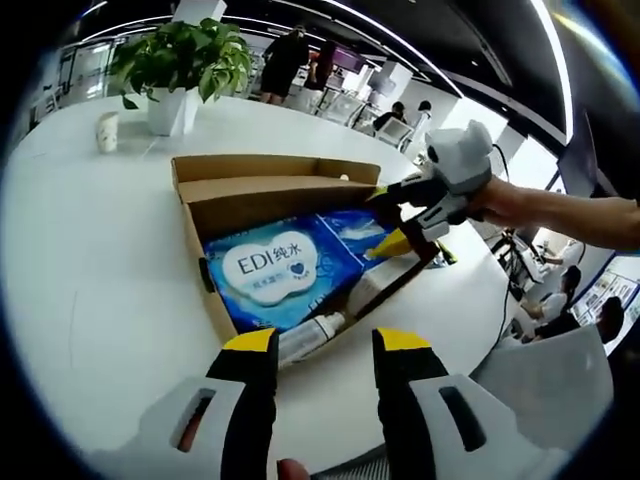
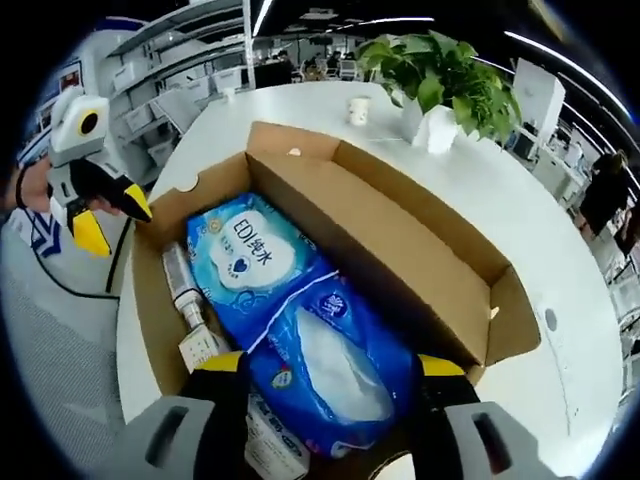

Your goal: Operate the shoe box by opening the lid, removing the specified soft item, and placing it in the target area until the item is outside and the box remains undamaged.

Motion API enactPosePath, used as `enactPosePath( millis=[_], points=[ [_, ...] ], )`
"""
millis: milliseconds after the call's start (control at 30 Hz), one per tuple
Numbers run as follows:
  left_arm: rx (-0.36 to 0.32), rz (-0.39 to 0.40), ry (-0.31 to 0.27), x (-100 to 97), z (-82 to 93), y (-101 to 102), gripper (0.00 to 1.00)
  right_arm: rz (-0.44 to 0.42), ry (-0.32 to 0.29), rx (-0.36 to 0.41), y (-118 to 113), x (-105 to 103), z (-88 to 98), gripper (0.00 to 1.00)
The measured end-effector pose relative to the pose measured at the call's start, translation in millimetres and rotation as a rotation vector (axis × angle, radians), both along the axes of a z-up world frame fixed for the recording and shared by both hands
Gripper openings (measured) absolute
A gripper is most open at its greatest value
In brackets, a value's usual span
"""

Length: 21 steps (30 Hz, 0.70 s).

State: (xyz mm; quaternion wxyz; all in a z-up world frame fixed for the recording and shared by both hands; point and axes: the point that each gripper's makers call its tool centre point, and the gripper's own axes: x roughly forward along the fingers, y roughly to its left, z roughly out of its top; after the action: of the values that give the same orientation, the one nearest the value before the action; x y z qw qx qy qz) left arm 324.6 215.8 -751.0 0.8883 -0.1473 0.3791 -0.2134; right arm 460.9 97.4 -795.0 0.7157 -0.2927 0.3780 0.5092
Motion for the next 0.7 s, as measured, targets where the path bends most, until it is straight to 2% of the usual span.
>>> enactPosePath(
  millis=[233,400,467,600,700],
  points=[
    [-0.004,-0.003,-0.008,2.2,2.0,-1,0.39,0.059,-0.008,-0.049,1,6,-8.0,0.68],
    [-0.006,-0.013,-0.017,3.7,3.6,-1,0.4,0.132,-0.002,-0.106,0,7,-19.2,0.66],
    [-0.008,-0.014,-0.021,4.6,4.6,-1,0.4,0.191,-0.012,-0.156,-2,8,-28.3,0.67],
    [-0.008,-0.015,-0.025,7.1,5.0,1,0.4,0.198,-0.009,-0.165,3,11,-32.2,0.65],
    [-0.011,-0.015,-0.028,9.1,4.9,3,0.4,0.237,-0.025,-0.19,3,10,-38.0,0.64]
  ],
)
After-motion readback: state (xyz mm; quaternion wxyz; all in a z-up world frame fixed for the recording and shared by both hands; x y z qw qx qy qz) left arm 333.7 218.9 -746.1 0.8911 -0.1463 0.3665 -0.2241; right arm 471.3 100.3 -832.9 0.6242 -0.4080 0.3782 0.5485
